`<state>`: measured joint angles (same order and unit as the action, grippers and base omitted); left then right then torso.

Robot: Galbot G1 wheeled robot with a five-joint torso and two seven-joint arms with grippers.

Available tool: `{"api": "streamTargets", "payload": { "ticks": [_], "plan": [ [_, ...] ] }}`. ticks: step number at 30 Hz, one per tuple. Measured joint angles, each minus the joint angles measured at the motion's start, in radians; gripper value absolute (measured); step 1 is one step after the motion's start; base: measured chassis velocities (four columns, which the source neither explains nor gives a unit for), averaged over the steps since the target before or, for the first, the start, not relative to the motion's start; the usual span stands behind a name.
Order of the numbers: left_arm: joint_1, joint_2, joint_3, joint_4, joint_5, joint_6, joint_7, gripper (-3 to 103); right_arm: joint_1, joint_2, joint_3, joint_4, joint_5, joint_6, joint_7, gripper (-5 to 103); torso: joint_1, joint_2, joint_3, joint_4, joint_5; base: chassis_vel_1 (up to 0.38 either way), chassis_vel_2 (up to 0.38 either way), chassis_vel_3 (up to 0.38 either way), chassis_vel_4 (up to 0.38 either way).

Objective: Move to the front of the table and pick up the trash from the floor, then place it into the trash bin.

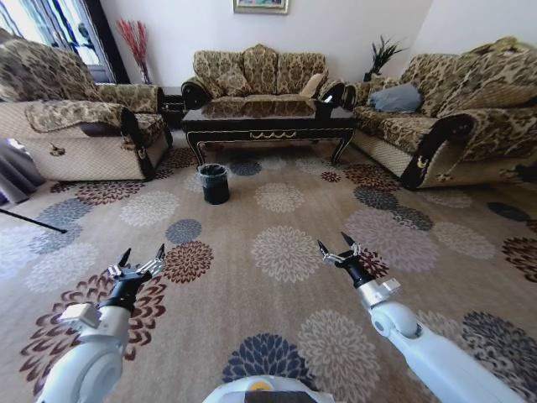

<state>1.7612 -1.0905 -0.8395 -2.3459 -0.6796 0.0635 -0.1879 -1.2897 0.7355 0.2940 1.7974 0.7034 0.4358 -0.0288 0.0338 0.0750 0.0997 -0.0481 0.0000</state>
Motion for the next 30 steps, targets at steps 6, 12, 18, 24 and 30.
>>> {"api": "streamTargets", "payload": {
  "ticks": [6,12,18,24,30],
  "plan": [
    [0.0,0.001,-0.006,-0.001,0.001,-0.005,0.019,100,-0.013,0.005,0.009,0.01,-0.001,-0.003,0.018,100,0.003,0.017,0.014,-0.0001,0.0,0.0,0.0,0.0,0.0],
    [-0.002,0.007,-0.025,0.004,-0.009,-0.006,0.049,100,-0.006,-0.004,0.019,0.021,0.001,-0.025,0.051,100,0.004,0.037,0.034,-0.0001,0.0001,0.0,0.0,0.0,0.0],
    [-0.048,0.022,-0.092,0.042,-0.081,0.02,0.061,100,0.012,0.005,0.09,0.022,-0.003,-0.066,0.174,100,0.007,0.058,0.051,0.0001,0.0,0.0,0.0,0.0,0.0],
    [-0.094,0.037,-0.149,0.068,-0.137,0.057,0.063,100,-0.056,-0.001,0.208,0.028,-0.016,-0.09,0.206,100,0.01,0.078,0.068,-0.0002,0.0,0.0,0.0,0.0,0.0],
    [-0.114,0.064,-0.197,0.071,-0.183,0.089,0.078,100,-0.163,-0.034,0.338,0.099,0.022,-0.208,0.268,100,0.012,0.096,0.084,-0.0003,-0.0001,0.0,0.0,0.0,0.0]
  ]
}}
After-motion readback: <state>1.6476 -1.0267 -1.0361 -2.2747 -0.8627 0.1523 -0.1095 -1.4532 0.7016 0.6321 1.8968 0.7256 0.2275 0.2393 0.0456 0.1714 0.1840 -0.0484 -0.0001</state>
